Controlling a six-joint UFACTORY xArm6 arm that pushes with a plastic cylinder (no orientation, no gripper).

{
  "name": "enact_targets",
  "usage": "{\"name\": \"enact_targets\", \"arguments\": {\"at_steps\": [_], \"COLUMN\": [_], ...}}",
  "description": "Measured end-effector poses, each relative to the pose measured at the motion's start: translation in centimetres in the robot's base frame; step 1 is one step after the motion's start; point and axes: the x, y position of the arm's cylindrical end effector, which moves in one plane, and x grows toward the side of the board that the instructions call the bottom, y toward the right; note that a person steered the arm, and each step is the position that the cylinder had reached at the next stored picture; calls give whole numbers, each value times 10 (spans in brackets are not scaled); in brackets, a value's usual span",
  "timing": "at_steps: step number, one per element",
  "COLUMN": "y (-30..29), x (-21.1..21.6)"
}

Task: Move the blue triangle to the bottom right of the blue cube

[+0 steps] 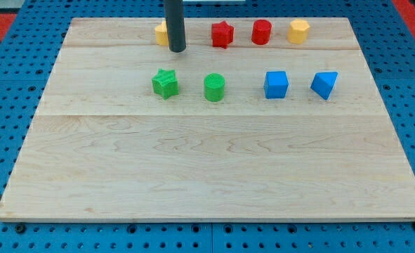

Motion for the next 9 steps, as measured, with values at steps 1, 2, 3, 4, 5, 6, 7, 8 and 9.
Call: {"name": "enact_targets", "arguments": {"at_steps": [1,2,3,4,5,6,7,8,9], "y": [0,11,71,124,180,259,303,275,271], "x": [-1,5,28,33,36,58,108,132,109]}}
